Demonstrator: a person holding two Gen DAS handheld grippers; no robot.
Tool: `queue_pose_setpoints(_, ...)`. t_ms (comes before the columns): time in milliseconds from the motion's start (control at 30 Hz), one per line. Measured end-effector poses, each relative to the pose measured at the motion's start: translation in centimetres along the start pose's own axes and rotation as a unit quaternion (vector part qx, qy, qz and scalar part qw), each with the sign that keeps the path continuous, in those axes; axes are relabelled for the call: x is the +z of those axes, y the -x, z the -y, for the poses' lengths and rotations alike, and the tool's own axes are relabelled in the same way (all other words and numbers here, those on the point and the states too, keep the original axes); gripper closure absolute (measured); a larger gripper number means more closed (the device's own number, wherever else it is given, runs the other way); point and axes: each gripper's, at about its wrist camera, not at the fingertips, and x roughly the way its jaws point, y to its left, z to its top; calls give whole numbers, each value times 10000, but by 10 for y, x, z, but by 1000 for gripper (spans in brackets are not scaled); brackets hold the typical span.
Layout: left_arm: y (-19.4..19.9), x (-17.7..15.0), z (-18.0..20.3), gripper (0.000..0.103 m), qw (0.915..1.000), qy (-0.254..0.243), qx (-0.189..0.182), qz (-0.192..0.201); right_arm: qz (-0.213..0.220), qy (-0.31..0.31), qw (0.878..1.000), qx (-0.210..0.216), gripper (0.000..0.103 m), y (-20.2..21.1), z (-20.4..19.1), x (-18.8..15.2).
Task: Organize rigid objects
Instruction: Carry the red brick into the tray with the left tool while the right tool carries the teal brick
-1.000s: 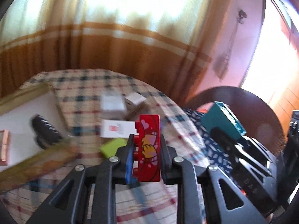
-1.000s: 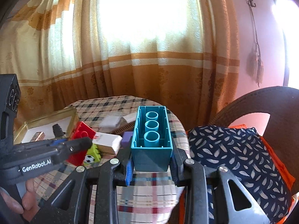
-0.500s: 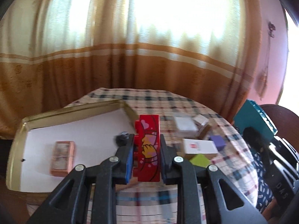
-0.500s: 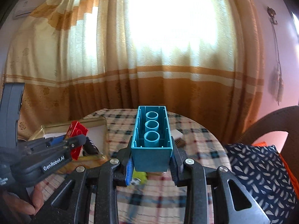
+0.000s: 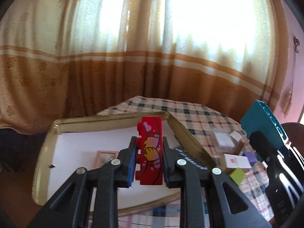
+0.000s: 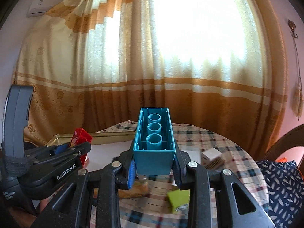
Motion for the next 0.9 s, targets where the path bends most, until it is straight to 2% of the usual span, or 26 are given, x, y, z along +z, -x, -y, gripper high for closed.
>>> queue_pose_setpoints(533, -8, -5, -44, 81, 9963, 137, 825, 197, 161, 390, 9988, 256, 69, -32, -54, -1)
queue_pose_setpoints(900, -22, -10, -52, 81, 9949, 305, 957, -16, -102, 437, 9982, 406, 69, -48, -62, -1)
